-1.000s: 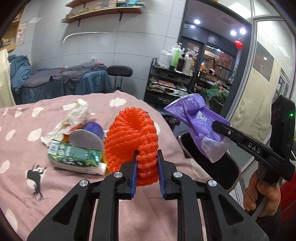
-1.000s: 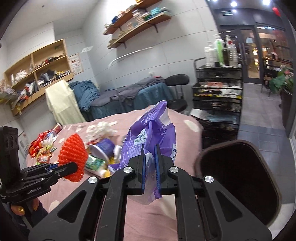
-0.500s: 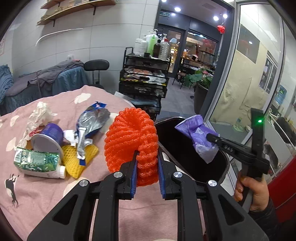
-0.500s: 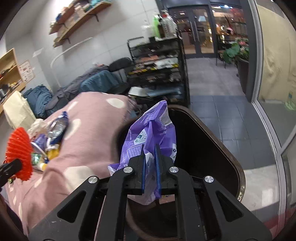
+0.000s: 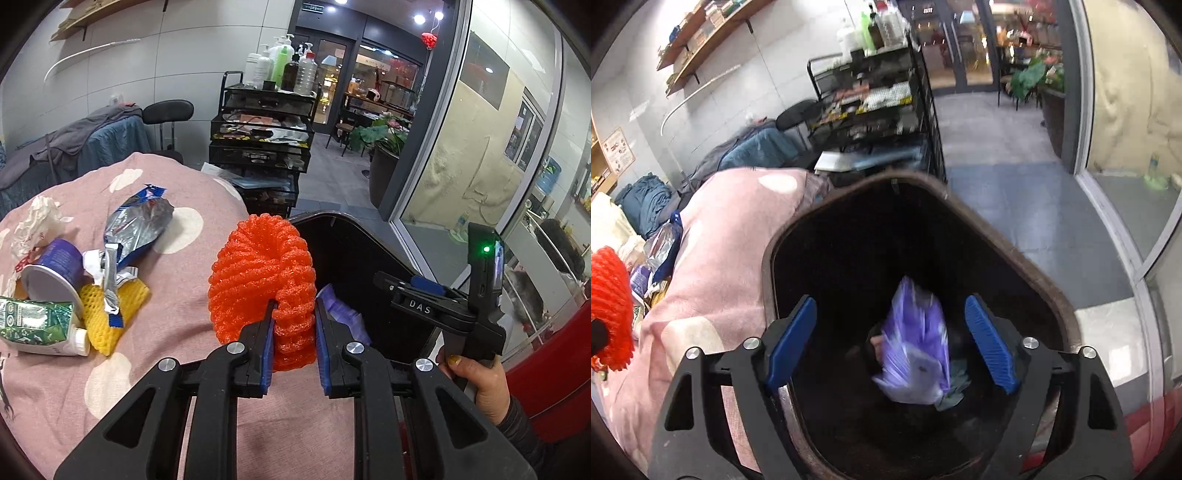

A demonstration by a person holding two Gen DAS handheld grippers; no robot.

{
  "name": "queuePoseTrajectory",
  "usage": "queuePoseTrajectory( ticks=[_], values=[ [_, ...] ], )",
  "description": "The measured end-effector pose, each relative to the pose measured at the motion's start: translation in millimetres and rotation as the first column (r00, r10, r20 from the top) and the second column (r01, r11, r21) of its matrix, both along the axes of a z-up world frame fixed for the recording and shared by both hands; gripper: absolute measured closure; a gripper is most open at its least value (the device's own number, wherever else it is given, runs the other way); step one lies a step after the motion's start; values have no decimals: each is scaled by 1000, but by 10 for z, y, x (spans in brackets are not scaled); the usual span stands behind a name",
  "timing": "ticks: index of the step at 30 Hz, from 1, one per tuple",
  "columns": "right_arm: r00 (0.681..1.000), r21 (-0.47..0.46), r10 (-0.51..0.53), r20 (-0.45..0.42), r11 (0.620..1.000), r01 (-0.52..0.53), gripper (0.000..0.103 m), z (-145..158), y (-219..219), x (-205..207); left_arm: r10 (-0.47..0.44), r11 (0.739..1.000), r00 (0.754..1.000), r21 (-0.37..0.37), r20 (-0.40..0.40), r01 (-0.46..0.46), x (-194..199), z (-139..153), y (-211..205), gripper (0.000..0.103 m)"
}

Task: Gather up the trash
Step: 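Drop the purple bag into the bin by opening the right tool, then lower the orange mesh net into the bin and open the left tool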

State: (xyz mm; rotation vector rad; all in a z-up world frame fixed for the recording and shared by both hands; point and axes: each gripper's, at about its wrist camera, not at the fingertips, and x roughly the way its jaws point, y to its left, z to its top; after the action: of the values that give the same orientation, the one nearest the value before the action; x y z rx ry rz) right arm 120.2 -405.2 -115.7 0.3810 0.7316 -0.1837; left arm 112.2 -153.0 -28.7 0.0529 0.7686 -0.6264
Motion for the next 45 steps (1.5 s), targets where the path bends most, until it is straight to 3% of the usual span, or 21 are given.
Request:
queuePoseTrajectory(
  ticks=[9, 17, 28, 37, 38, 42, 45],
  values=[
    [995, -9, -34, 89, 999, 35, 9, 295, 10, -170, -70, 998, 997, -5, -35, 70, 50, -7, -296, 84],
    [980, -64, -152, 131, 985, 161, 7, 485, -159, -352, -137, 991, 986, -5, -94, 137, 170, -21, -667, 84],
    [958, -50, -245, 152, 966, 255, 7, 532, -540, -539, -210, 973, 964, 64, -162, 222, 242, -188, -1262, 84],
    [956, -41, -260, 136, 963, 268, 7, 508, -641, -563, -202, 963, 959, 139, -198, 232, 314, -379, -1545, 83],
    [956, -43, -260, 133, 962, 268, 7, 506, -639, -556, -204, 961, 957, 147, -206, 236, 321, -405, -1562, 78],
    [956, -38, -263, 128, 962, 270, 7, 497, -648, -550, -188, 961, 962, 167, -196, 222, 318, -449, -1567, 26],
    [956, -42, -264, 125, 962, 271, 6, 487, -635, -540, -181, 959, 972, 194, -149, 208, 275, -430, -1560, 18]
  ],
)
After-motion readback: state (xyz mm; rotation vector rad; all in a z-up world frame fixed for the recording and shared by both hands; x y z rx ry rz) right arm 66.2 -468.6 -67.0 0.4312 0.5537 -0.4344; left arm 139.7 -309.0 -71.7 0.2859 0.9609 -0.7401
